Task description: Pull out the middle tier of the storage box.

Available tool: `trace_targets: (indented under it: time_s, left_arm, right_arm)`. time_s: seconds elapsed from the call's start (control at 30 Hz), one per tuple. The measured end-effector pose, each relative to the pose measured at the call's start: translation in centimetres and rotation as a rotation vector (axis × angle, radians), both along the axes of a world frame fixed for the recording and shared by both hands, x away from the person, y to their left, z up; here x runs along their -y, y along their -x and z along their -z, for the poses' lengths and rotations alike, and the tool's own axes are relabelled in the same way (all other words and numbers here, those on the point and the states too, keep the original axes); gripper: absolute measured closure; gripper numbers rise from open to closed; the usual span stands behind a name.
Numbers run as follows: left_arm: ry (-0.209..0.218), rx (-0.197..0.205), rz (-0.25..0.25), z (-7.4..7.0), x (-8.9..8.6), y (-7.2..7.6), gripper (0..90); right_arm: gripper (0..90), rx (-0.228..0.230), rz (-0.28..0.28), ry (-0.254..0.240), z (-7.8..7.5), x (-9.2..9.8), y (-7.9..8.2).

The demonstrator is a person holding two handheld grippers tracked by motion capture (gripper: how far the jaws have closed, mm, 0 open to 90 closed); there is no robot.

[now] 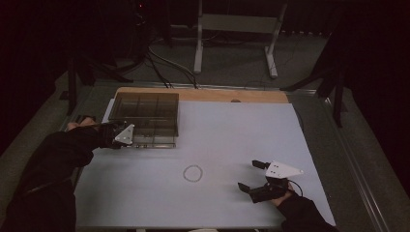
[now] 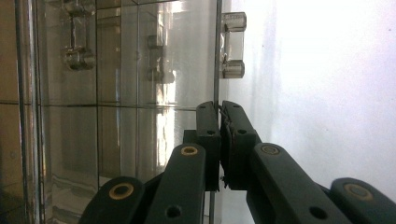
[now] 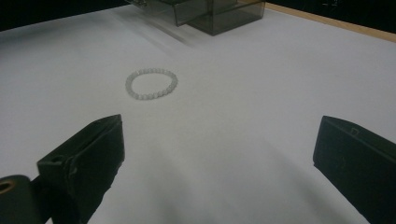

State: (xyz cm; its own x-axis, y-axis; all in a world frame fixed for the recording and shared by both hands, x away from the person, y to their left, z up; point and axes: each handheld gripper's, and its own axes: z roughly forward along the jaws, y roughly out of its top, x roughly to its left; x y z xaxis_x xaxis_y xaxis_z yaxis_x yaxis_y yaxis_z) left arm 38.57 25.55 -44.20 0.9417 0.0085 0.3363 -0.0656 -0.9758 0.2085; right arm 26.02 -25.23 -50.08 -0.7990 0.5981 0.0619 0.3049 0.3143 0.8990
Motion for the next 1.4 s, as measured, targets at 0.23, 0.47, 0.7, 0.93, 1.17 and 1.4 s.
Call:
trace_targets:
  time_s: [0.23, 0.47, 0.7, 0.93, 1.17, 1.4]
  left_arm:
    - [-0.005, -0.017, -0.021, 0.0, 0.2, 0.0, 88.7]
    - [-0.001, -0.02, -0.016, 0.0, 0.1, -0.1, 88.6]
    - [0.024, -0.022, -0.041, 0.0, -0.1, 0.0, 88.0]
    - [0.105, -0.036, -0.076, -0.6, -0.3, 0.2, 82.5]
    - [0.217, -0.061, -0.137, -1.2, -0.7, 0.3, 74.1]
    - [0.337, -0.124, -0.289, -1.7, -0.9, 0.2, 60.9]
  right_arm:
    - [2.0, 0.006, 0.0, -0.005, -0.1, 0.0, 0.0]
    - [2.0, 0.004, -0.001, -0.001, 0.0, 0.0, 0.0]
    - [2.0, 0.0, 0.001, 0.001, 0.0, 0.0, 0.0]
    - [2.0, 0.005, -0.001, -0.004, 0.0, 0.0, 0.0]
    - [2.0, 0.005, 0.0, -0.004, -0.1, 0.0, 0.0]
    - [2.0, 0.0, 0.001, 0.002, 0.0, 0.0, 0.0]
